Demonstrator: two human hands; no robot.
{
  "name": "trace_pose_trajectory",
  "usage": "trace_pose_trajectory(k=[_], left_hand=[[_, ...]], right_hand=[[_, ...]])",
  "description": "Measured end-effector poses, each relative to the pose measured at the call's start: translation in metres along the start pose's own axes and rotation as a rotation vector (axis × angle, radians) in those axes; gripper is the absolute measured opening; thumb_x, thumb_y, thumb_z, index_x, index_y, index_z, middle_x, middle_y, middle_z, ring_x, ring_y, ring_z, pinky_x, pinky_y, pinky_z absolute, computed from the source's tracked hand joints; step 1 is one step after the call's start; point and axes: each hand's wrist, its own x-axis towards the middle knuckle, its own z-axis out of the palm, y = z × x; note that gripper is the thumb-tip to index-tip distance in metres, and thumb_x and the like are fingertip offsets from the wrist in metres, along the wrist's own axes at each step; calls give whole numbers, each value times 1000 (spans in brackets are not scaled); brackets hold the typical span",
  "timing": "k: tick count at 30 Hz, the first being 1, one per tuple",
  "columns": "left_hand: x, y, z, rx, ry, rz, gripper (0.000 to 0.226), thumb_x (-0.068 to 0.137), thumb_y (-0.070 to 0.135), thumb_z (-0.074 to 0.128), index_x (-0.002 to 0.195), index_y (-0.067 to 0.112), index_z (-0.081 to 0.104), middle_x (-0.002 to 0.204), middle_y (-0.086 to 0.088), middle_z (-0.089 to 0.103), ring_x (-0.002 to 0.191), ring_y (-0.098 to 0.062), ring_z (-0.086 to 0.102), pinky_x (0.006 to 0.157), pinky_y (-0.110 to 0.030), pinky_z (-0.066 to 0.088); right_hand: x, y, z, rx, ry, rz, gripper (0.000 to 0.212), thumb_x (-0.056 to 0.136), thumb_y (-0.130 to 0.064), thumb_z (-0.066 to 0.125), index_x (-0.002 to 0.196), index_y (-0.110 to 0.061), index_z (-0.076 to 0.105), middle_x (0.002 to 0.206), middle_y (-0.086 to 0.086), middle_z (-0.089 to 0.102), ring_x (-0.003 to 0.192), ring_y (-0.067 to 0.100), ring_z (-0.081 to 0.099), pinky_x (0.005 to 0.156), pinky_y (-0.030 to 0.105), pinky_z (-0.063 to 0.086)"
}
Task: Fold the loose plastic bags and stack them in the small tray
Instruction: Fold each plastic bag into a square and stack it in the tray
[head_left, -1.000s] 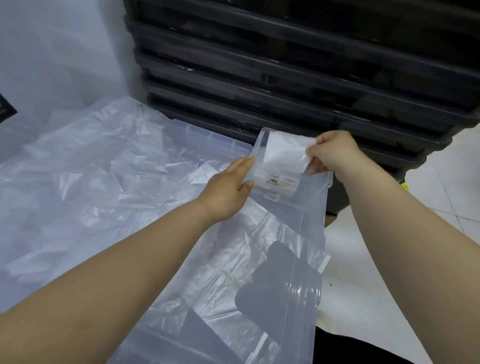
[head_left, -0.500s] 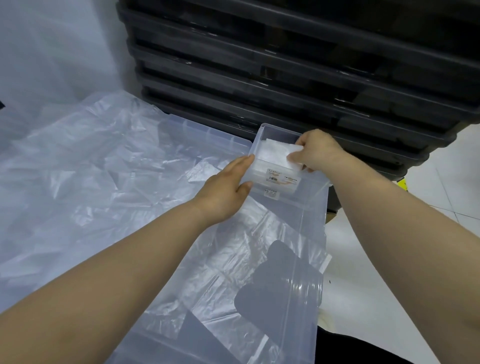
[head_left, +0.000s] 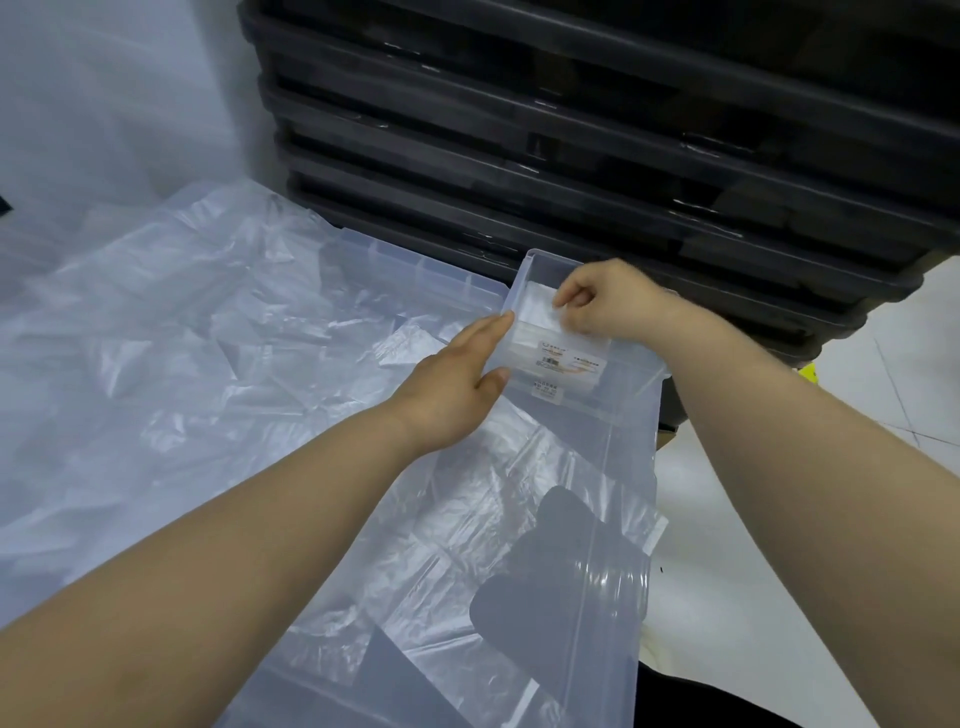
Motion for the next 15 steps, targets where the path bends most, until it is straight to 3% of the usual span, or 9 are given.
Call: trace_pose_trajectory(k=[5,8,11,13,15], left_hand=[[1,-2,-2,8,-21,6,55,99,23,36,147,29,10,155,11,9,138,-14,24,113,-30,24],[-5,-2,-3,11,5,7,58,98,24,40,147,30,9,154,10,12,137,-14,28,110,-28,26],[-27,-11,-8,75,36,14,58,97,27,43,147,30,14,153,6,18,134,-13,31,103,-20,25],[-46,-19,-17,236,-23,-22,52,96,29,43,145,27,23,153,6,18,136,-12,27,102,-17,22],[-66,-27,-31,454,-126,-94,51,96,34,43,144,24,28,152,4,20,136,-14,26,106,-23,22]], right_hand=[[10,2,14,50,-8,76,20,89,-6,54,105,-15,62,80,-6,53,72,7,52,62,17,41],[0,-6,12,79,184,43,21,91,-7,49,107,-14,62,90,-5,54,87,12,54,73,23,41],[-30,-22,18,93,385,-99,21,92,-8,50,108,-10,62,95,-5,55,88,9,50,79,25,44],[-56,-34,34,81,364,-197,20,91,-9,51,107,-10,63,97,-3,58,91,12,52,85,26,42],[-79,-44,57,5,216,-306,22,91,-12,52,110,-10,63,108,1,62,103,17,54,87,22,37]])
